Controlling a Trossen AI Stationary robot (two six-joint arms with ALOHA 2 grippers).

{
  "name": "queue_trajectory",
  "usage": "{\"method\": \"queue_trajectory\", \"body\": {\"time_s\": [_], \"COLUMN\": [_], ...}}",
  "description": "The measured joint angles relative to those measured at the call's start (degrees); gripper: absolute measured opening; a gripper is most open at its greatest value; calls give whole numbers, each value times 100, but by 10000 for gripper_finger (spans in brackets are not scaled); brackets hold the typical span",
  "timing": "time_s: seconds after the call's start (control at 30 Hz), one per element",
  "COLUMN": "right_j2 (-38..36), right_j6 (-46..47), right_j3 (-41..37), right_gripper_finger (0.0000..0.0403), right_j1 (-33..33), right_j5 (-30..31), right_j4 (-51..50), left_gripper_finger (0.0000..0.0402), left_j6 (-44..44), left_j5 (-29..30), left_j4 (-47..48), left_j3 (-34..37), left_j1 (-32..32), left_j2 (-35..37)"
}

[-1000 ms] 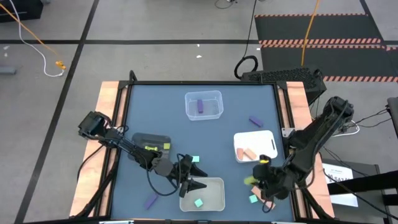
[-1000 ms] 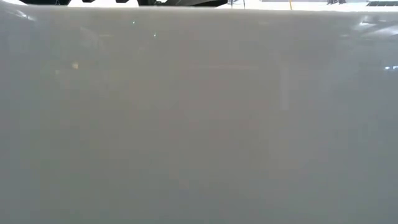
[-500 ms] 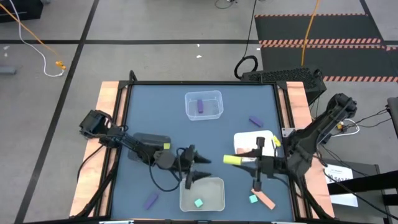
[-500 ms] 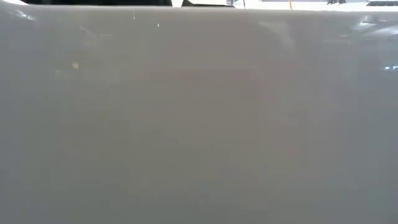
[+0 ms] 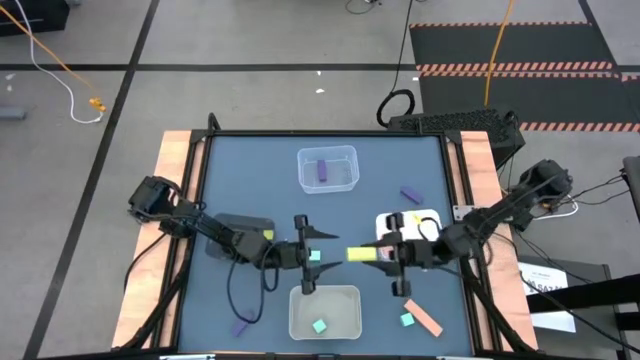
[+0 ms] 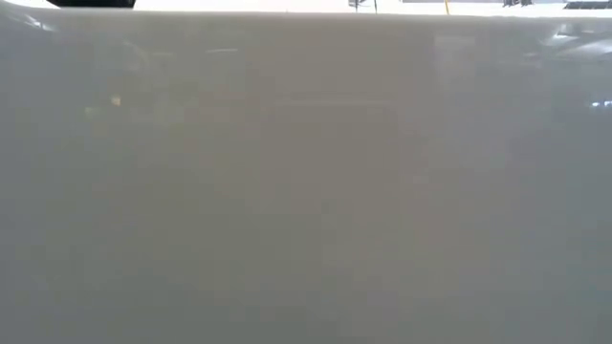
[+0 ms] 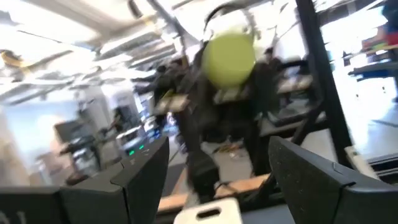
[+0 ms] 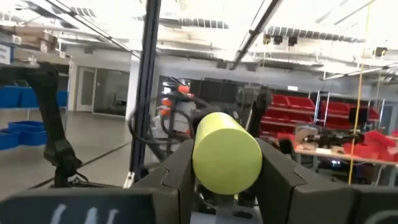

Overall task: Sort & place blocks by color
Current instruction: Put the green block into the black bin

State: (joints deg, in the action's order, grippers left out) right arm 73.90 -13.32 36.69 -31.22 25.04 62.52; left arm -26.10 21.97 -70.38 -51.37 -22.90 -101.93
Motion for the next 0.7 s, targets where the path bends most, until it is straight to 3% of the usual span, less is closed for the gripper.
{"method": "queue_trajectory", "body": {"time_s": [0.13, 0.3, 0.47, 0.6, 0.7], "right_j2": [363, 612, 769, 810, 812], "right_j6": [281, 569, 885, 946, 950], "right_j3": [0, 2, 4, 7, 6], "right_gripper_finger": [106, 106, 106, 106, 106], "right_j1": [332, 615, 837, 916, 947], "right_j5": [-444, -1030, -1183, -1210, -1468], "right_j4": [304, 651, 796, 855, 842], "left_gripper_finger": [275, 275, 271, 226, 159], "left_j6": [-124, -270, -230, -160, -87], "left_j5": [-384, -391, -393, -391, -390], "left_j4": [33, 30, 36, 56, 313], "left_j3": [-170, -302, -417, -503, -562], "left_j1": [0, 0, 17, 48, 87], "left_j2": [0, 0, -2, -2, -2]}}
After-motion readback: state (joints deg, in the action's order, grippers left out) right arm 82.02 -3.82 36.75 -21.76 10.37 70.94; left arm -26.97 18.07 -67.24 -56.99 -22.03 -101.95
